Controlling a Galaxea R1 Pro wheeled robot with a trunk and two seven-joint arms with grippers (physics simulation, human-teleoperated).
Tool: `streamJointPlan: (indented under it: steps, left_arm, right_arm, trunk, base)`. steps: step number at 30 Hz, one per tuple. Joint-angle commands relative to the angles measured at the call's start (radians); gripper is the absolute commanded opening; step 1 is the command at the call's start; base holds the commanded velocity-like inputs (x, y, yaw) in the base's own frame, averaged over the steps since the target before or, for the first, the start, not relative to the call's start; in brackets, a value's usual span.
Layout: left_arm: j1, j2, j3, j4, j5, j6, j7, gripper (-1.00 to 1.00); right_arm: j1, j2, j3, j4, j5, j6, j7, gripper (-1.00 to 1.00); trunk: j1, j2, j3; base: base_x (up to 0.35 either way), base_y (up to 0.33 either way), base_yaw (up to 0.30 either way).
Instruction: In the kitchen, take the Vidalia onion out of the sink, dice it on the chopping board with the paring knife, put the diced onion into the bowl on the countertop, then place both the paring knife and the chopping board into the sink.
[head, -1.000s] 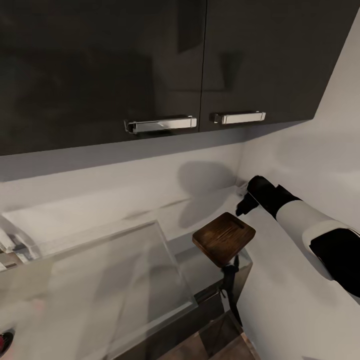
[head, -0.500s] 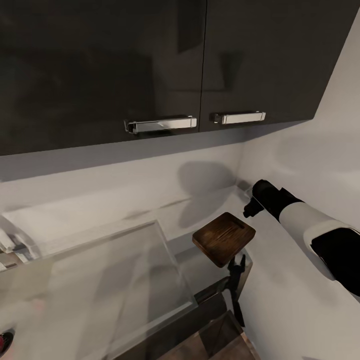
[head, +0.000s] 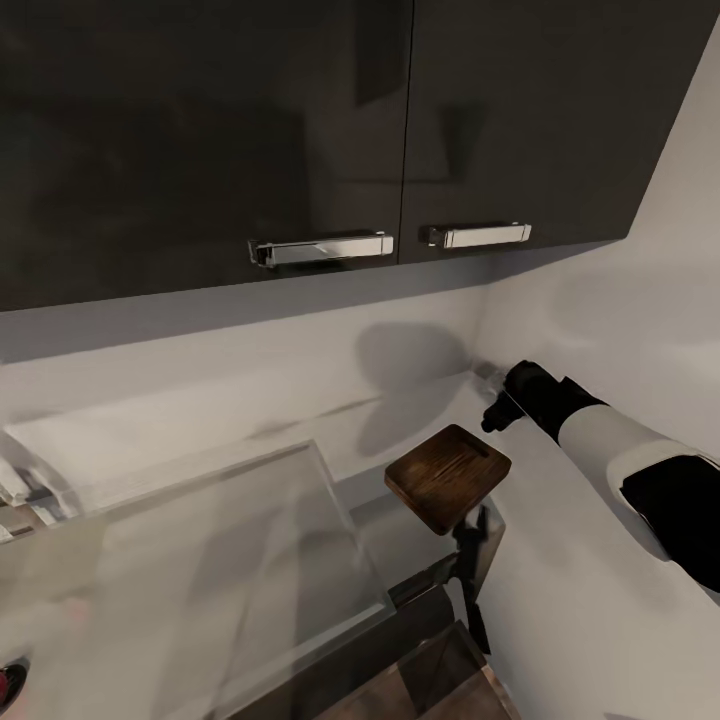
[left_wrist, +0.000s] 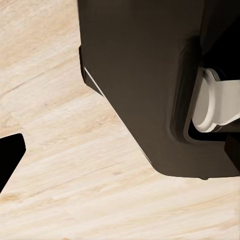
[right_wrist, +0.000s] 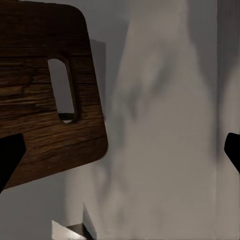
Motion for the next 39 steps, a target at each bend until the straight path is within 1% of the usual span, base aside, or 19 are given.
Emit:
streamJointPlan:
  steps: [1, 7, 11, 15, 18, 23, 24, 26, 27, 31, 32, 35, 39]
  left_arm:
    - [0.000, 0.000, 0.000, -0.002, 0.000, 0.000, -0.001, 1.00]
    - [0.000, 0.000, 0.000, -0.002, 0.000, 0.000, -0.001, 1.00]
    - [0.000, 0.000, 0.000, -0.002, 0.000, 0.000, -0.001, 1.00]
    - [0.000, 0.000, 0.000, -0.002, 0.000, 0.000, -0.001, 1.00]
    - [0.000, 0.000, 0.000, -0.002, 0.000, 0.000, -0.001, 1.00]
    - [0.000, 0.000, 0.000, -0.002, 0.000, 0.000, -0.001, 1.00]
    - [0.000, 0.000, 0.000, -0.002, 0.000, 0.000, -0.001, 1.00]
    - [0.000, 0.000, 0.000, -0.002, 0.000, 0.000, -0.001, 1.00]
    - [0.000, 0.000, 0.000, -0.002, 0.000, 0.000, -0.001, 1.00]
    - [0.000, 0.000, 0.000, -0.002, 0.000, 0.000, -0.001, 1.00]
    - [0.000, 0.000, 0.001, -0.002, 0.000, 0.000, -0.001, 1.00]
    - [0.000, 0.000, 0.000, -0.002, 0.000, 0.000, -0.001, 1.00]
    - [0.000, 0.000, 0.000, -0.002, 0.000, 0.000, -0.001, 1.00]
  right_arm:
    - [-0.001, 0.000, 0.000, -0.002, 0.010, -0.001, 0.009, 1.00]
    - [-0.001, 0.000, 0.000, -0.003, 0.009, -0.016, 0.011, 1.00]
    - [-0.001, 0.000, -0.004, -0.005, 0.010, -0.025, 0.010, 1.00]
    - [-0.001, 0.000, -0.024, -0.005, 0.010, -0.036, 0.010, 1.00]
    - [-0.001, 0.000, -0.055, -0.007, 0.010, -0.040, 0.011, 1.00]
    - [-0.001, -0.001, -0.086, -0.007, 0.010, -0.042, 0.017, 1.00]
    - [-0.001, -0.001, -0.095, -0.007, 0.010, -0.042, 0.026, 1.00]
    - [-0.001, -0.002, -0.103, -0.007, 0.010, -0.042, 0.041, 1.00]
    - [-0.001, -0.002, -0.108, -0.007, 0.010, -0.043, 0.062, 1.00]
    - [-0.001, -0.002, -0.113, -0.008, 0.010, -0.043, 0.119, 1.00]
    - [-0.001, -0.002, -0.115, -0.009, 0.011, -0.043, 0.167, 1.00]
    - [-0.001, -0.003, -0.115, -0.010, 0.012, -0.042, 0.216, 1.00]
    - [-0.001, -0.003, -0.115, -0.011, 0.013, -0.042, 0.241, 1.00]
  trunk:
    - [0.001, -0.002, -0.002]
    - [0.001, -0.002, -0.002]
    - [0.001, -0.002, -0.007]
    - [0.001, -0.002, -0.012]
    - [0.001, -0.002, -0.016]
    - [0.001, -0.002, -0.023]
    - [0.001, -0.002, -0.025]
    - [0.001, -0.002, -0.027]
    - [0.001, -0.002, -0.029]
    - [0.001, -0.002, -0.035]
    - [0.001, -0.002, -0.036]
    - [0.001, -0.002, -0.041]
    - [0.001, -0.002, -0.047]
  base:
    - [0.000, 0.000, 0.000]
    - [0.000, 0.000, 0.000]
    - [0.000, 0.000, 0.000]
    - [0.000, 0.000, 0.000]
    - [0.000, 0.000, 0.000]
    - [0.000, 0.000, 0.000]
    - [0.000, 0.000, 0.000]
    - [0.000, 0.000, 0.000]
    - [0.000, 0.000, 0.000]
    - [0.000, 0.000, 0.000]
    - [0.000, 0.000, 0.000]
    - [0.000, 0.000, 0.000]
    - [0.000, 0.000, 0.000]
